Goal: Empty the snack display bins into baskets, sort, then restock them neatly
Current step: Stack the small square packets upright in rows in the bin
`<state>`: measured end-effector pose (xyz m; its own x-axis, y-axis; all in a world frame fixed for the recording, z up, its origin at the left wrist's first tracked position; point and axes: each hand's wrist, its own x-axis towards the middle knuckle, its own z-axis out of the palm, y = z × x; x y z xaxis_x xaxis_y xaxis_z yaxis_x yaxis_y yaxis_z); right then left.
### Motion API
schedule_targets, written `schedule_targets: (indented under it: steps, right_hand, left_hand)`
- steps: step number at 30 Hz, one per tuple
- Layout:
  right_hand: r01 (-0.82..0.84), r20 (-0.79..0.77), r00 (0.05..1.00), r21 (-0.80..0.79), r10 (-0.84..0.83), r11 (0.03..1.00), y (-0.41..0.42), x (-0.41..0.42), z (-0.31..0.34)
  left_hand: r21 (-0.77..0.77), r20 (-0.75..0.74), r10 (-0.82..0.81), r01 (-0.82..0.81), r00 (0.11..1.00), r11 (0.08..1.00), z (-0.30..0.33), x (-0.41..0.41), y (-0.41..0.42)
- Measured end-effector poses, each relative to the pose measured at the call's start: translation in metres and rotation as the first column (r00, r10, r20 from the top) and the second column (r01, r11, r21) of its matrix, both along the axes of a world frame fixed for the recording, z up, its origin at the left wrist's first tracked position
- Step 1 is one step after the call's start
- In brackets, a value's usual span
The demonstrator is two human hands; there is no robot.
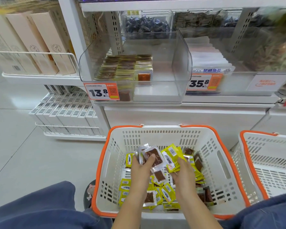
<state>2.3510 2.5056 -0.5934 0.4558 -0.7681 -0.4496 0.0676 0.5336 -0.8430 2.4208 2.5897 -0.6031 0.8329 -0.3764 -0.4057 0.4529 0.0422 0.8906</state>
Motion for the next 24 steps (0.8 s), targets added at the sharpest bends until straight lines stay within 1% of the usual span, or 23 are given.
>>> schedule_targets:
  steps: [1, 2, 3, 4, 6, 8, 11, 12, 13, 14, 15, 16, 18, 20, 24]
  right_hand:
    - [0.004, -0.036, 0.999, -0.141, -0.009, 0.99, -0.001, -0.003, 0.0]
    - [-0.027, -0.057, 0.998, -0.304, 0.01, 0.952, -0.001, -0.005, -0.001]
    - [-0.092, -0.089, 0.994, -0.456, 0.058, 0.885, 0.0, -0.007, -0.001]
    - [-0.18, -0.152, 0.982, -0.558, 0.114, 0.81, 0.002, -0.007, -0.004]
    - [-0.357, -0.294, 0.932, -0.636, 0.213, 0.684, 0.006, -0.007, -0.012]
    - [-0.476, -0.397, 0.878, -0.657, 0.269, 0.584, 0.011, -0.006, -0.018]
    - [-0.559, -0.429, 0.829, -0.657, 0.36, 0.506, 0.015, -0.007, -0.015]
    - [-0.568, -0.41, 0.821, -0.654, 0.397, 0.501, 0.016, -0.006, -0.013]
    - [-0.547, -0.359, 0.834, -0.637, 0.418, 0.544, 0.016, -0.006, -0.011]
    - [-0.502, -0.279, 0.862, -0.596, 0.424, 0.627, 0.017, -0.005, -0.011]
    - [-0.455, -0.214, 0.887, -0.548, 0.408, 0.702, 0.016, -0.004, -0.011]
    - [-0.409, -0.174, 0.91, -0.52, 0.375, 0.75, 0.015, -0.003, -0.011]
    - [-0.374, -0.165, 0.926, -0.5, 0.339, 0.781, 0.01, -0.003, -0.01]
    - [-0.371, -0.15, 0.928, -0.467, 0.342, 0.803, 0.004, -0.003, -0.004]
    - [-0.341, -0.057, 0.938, -0.34, 0.343, 0.877, -0.003, -0.004, -0.001]
  left_hand:
    - [0.018, -0.024, -0.004, 0.004, 1.0, 1.0, -0.002, 0.004, 0.002]
    - [0.034, -0.049, -0.013, 0.014, 0.999, 0.999, -0.003, 0.007, 0.004]
    - [0.041, -0.069, -0.029, 0.032, 0.997, 0.999, -0.004, 0.008, 0.005]
    - [0.038, -0.091, -0.049, 0.052, 0.995, 0.998, -0.004, 0.008, 0.006]
    - [-0.016, -0.13, -0.092, 0.091, 0.987, 0.996, 0.0, 0.005, 0.005]
    - [-0.082, -0.147, -0.117, 0.105, 0.982, 0.991, 0.005, 0.002, 0.004]
    - [-0.13, -0.16, -0.13, 0.11, 0.979, 0.985, 0.01, 0.004, 0.006]
    - [-0.14, -0.145, -0.135, 0.114, 0.98, 0.983, 0.012, 0.004, 0.007]
    - [-0.15, -0.126, -0.136, 0.117, 0.983, 0.982, 0.014, 0.003, 0.009]
    - [-0.15, -0.099, -0.141, 0.125, 0.985, 0.981, 0.014, 0.003, 0.009]
    - [-0.148, -0.069, -0.156, 0.144, 0.985, 0.978, 0.015, 0.003, 0.01]
    - [-0.146, -0.043, -0.179, 0.171, 0.983, 0.974, 0.015, 0.001, 0.01]
    - [-0.147, -0.02, -0.212, 0.206, 0.977, 0.967, 0.015, 0.0, 0.01]
    - [-0.147, -0.014, -0.214, 0.209, 0.977, 0.967, 0.015, 0.0, 0.01]
    - [-0.153, 0.007, -0.189, 0.188, 0.982, 0.97, 0.013, -0.002, 0.007]
